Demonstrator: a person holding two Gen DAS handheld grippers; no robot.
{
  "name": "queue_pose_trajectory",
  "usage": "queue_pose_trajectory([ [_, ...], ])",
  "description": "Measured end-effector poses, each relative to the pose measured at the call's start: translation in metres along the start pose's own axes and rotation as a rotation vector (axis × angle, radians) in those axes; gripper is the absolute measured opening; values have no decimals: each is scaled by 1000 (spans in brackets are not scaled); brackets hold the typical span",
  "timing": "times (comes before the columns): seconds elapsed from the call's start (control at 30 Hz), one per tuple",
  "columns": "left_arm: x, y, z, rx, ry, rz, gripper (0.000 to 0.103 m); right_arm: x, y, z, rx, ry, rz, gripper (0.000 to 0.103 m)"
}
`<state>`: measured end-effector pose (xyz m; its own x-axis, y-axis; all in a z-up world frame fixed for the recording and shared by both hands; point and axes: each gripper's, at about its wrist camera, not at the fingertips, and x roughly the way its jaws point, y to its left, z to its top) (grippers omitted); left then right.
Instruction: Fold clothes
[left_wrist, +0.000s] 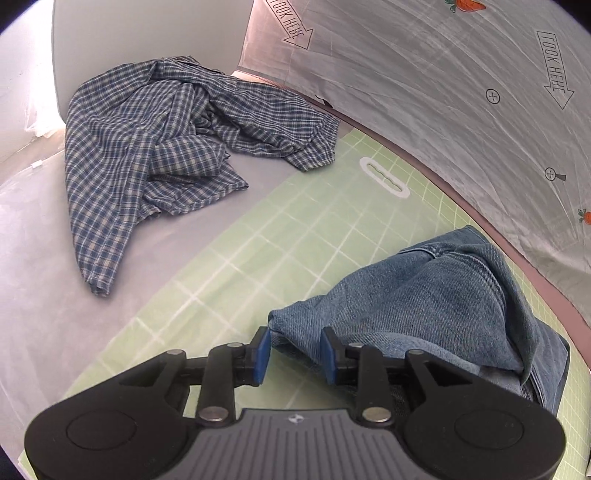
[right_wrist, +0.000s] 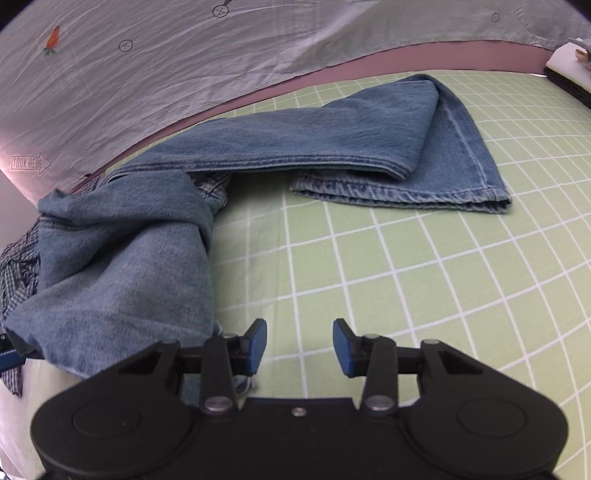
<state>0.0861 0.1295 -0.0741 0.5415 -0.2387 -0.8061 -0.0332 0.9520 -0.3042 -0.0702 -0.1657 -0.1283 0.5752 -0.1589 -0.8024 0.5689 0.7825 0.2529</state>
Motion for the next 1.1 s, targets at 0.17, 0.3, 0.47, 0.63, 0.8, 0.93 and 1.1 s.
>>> queue_pose_trajectory([
  [0.17,-8,7,-10,21,15,11,34,3,13,-12,-35,25,52,38],
  [0.3,-13,9,-17,49,26,13,35,8,30,-18,-95,37,80,43],
  [0.47,-15,1,-20,103,28,22,37,7,41,-24,-201,18,54,45],
  [0.63,-12,-7,-26,142,52,18,38,5,48,-31,-342,5,74,19],
  [0.8,-9,-12,-30,162,66,13,39,-3,40,-24,-298,-31,35,20],
  [0.93,-7,-14,-32,163,80,13,40,-12,34,-20,-278,-56,31,20],
  [1.1,-5,-19,-34,180,84,7,41,1,38,-28,-278,19,94,29],
])
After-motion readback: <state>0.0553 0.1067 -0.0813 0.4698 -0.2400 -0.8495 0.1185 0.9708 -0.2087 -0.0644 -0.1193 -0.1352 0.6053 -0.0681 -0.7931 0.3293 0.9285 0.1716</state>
